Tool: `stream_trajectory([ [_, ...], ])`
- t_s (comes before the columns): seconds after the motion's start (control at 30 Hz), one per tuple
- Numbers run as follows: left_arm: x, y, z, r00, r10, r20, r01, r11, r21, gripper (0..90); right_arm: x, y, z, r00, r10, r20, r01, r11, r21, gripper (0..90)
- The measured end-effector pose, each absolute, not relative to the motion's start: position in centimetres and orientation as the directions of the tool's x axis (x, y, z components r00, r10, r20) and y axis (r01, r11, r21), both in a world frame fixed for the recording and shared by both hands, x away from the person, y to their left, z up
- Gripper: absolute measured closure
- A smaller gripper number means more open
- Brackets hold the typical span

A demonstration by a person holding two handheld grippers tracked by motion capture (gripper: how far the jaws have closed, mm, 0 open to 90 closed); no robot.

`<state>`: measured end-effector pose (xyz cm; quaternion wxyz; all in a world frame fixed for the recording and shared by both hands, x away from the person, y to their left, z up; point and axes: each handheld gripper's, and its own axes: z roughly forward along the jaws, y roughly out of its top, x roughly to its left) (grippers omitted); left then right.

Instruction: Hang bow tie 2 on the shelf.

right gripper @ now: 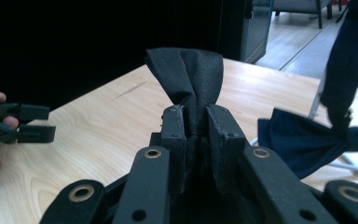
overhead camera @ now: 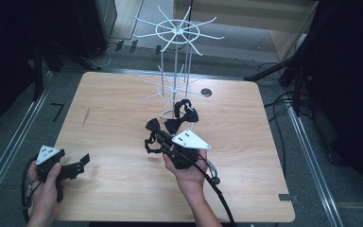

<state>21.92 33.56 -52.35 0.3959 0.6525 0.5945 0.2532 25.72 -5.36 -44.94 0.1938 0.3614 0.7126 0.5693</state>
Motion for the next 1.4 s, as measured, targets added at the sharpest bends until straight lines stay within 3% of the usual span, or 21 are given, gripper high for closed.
stream_trajectory([
  [1.4,21.9,33.6,-52.3,0.166,0.976,-0.139,0.577,0.019,0.816,1.5,26.2,-5.6,-39.6,-0.656,0.746,0.111,0.185,0.016,0.983,78.9],
])
